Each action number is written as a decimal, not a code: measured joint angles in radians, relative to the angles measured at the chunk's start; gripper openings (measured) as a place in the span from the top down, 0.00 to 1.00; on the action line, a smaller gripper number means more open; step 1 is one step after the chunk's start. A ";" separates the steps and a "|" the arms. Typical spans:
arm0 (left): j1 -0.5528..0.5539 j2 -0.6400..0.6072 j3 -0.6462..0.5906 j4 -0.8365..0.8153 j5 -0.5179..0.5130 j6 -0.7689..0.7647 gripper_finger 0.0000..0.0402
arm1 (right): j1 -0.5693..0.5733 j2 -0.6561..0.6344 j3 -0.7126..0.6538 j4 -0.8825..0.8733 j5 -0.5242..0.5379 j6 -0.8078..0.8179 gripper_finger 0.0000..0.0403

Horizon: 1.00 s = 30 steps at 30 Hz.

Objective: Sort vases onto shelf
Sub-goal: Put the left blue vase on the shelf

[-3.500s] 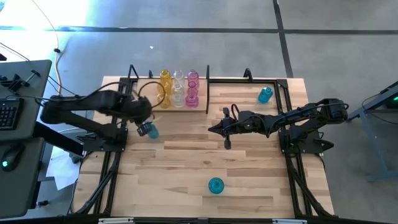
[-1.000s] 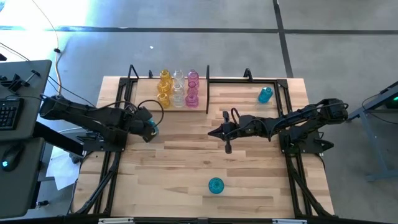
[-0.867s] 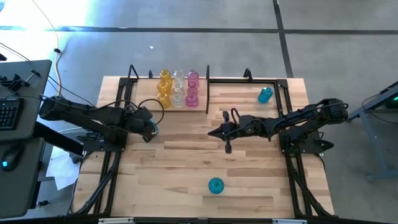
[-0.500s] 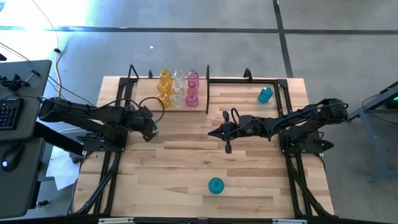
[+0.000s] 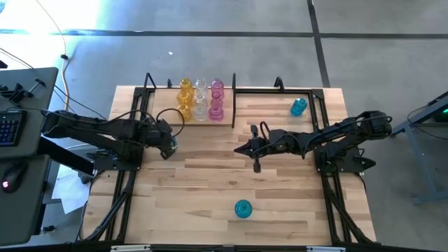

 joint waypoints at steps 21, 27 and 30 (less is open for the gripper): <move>0.493 0.001 0.352 -0.055 -0.073 0.308 0.65 | 0.000 0.000 0.000 0.001 0.000 0.008 1.00; 0.678 0.063 0.353 0.098 0.037 0.453 0.65 | 0.000 0.000 0.000 0.002 0.000 0.008 1.00; 0.759 0.119 0.353 0.157 0.070 0.521 0.65 | 0.000 0.000 0.000 0.001 0.000 0.008 1.00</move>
